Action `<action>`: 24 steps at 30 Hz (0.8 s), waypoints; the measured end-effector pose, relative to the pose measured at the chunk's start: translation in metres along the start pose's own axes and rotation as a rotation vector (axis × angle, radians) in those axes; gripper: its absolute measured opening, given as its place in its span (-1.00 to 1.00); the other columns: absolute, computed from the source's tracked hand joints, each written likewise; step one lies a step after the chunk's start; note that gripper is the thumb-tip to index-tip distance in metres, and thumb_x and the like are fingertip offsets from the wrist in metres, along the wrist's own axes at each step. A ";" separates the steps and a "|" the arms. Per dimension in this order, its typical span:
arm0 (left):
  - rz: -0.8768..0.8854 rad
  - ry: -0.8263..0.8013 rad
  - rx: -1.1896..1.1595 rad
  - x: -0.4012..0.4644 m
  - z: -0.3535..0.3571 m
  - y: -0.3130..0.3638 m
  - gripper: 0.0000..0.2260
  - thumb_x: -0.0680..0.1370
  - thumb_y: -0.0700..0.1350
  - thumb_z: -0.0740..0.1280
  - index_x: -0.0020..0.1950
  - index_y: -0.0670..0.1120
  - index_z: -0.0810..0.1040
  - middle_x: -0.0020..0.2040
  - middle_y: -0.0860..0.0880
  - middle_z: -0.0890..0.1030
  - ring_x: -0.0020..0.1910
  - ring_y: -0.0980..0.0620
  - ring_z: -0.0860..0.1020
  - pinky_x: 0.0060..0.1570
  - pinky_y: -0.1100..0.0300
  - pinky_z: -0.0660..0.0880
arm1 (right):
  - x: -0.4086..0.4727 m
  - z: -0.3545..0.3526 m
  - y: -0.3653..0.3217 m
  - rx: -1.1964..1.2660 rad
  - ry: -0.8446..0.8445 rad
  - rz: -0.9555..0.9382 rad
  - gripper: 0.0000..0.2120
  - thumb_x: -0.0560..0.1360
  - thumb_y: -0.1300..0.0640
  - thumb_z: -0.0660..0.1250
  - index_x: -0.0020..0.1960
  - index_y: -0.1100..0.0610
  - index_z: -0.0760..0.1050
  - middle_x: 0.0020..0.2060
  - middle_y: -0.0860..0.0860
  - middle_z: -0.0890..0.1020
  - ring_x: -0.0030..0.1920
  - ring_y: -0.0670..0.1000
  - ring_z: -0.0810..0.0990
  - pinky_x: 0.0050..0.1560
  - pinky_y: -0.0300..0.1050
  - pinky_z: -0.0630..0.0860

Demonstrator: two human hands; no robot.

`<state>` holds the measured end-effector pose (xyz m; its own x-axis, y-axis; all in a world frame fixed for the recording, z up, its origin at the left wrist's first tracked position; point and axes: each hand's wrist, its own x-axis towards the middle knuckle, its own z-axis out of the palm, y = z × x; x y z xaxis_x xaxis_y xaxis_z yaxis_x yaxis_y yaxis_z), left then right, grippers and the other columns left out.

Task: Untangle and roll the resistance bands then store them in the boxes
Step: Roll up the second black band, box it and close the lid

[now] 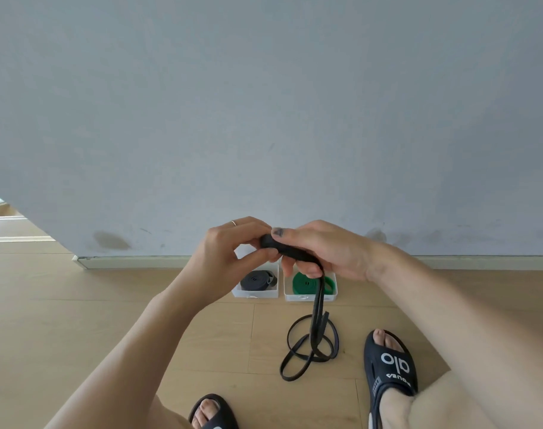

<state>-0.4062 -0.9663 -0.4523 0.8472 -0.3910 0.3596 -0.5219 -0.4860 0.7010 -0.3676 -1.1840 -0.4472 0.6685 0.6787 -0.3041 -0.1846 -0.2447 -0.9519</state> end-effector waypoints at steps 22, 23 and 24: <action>-0.484 -0.067 -0.589 0.008 0.022 0.002 -0.67 0.49 -0.21 0.27 0.25 -0.20 0.53 0.17 -0.22 0.63 0.06 -0.07 0.66 0.14 0.08 0.58 | -0.011 -0.001 0.014 -0.578 0.467 -0.274 -0.79 0.50 -0.17 0.48 0.02 -0.06 0.65 -0.21 -0.09 0.69 -0.23 -0.05 0.61 -0.13 0.02 0.56; -0.562 -0.108 -0.743 0.008 0.021 0.002 -0.67 0.53 -0.16 0.22 0.24 -0.27 0.52 0.14 -0.27 0.62 -0.02 -0.10 0.64 0.08 0.06 0.58 | -0.011 0.002 0.014 -0.623 0.469 -0.294 -0.78 0.50 -0.17 0.49 0.04 -0.06 0.64 -0.22 -0.11 0.68 -0.26 -0.07 0.58 -0.18 -0.06 0.53; -0.604 -0.129 -0.810 0.009 0.021 0.004 -0.66 0.60 -0.10 0.18 0.22 -0.32 0.53 0.08 -0.27 0.60 -0.10 -0.09 0.60 0.02 0.06 0.57 | -0.010 0.005 0.014 -0.681 0.464 -0.313 -0.77 0.51 -0.15 0.48 0.06 -0.05 0.64 -0.23 -0.13 0.66 -0.29 -0.09 0.55 -0.20 -0.12 0.49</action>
<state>-0.4028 -0.9877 -0.4595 0.9046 -0.3602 -0.2281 0.2545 0.0268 0.9667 -0.3805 -1.1912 -0.4572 0.8691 0.4701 0.1540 0.4266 -0.5549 -0.7142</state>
